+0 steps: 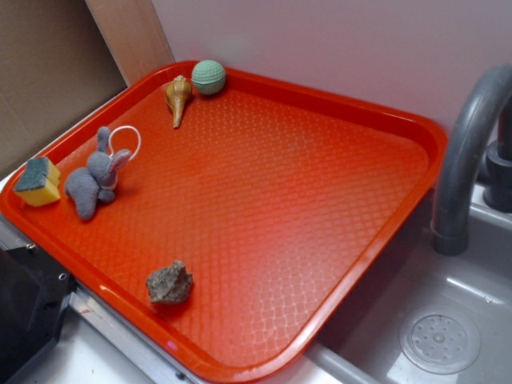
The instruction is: Grab the green ball.
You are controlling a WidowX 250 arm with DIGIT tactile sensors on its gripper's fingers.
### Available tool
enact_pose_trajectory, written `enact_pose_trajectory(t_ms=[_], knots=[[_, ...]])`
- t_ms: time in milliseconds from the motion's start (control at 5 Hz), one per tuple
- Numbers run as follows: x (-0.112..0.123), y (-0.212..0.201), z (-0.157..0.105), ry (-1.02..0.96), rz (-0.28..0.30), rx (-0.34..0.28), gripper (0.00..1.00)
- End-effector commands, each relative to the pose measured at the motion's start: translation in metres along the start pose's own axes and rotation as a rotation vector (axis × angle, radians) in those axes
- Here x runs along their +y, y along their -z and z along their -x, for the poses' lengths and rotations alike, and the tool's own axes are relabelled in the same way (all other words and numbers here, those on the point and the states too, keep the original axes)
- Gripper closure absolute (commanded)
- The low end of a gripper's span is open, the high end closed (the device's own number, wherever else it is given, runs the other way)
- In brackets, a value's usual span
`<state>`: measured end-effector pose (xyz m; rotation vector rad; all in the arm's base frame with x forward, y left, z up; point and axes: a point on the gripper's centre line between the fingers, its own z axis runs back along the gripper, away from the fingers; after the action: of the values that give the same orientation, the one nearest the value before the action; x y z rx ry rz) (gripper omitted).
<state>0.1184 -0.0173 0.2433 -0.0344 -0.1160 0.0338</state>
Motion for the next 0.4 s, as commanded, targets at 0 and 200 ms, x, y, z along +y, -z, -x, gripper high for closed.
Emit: enact_pose_trajectory(t_ms=[0, 200], knots=[[0.000, 0.000, 0.000, 0.000, 0.000, 0.000, 0.00], [0.013, 0.016, -0.030, -0.028, -0.022, -0.062, 0.00]])
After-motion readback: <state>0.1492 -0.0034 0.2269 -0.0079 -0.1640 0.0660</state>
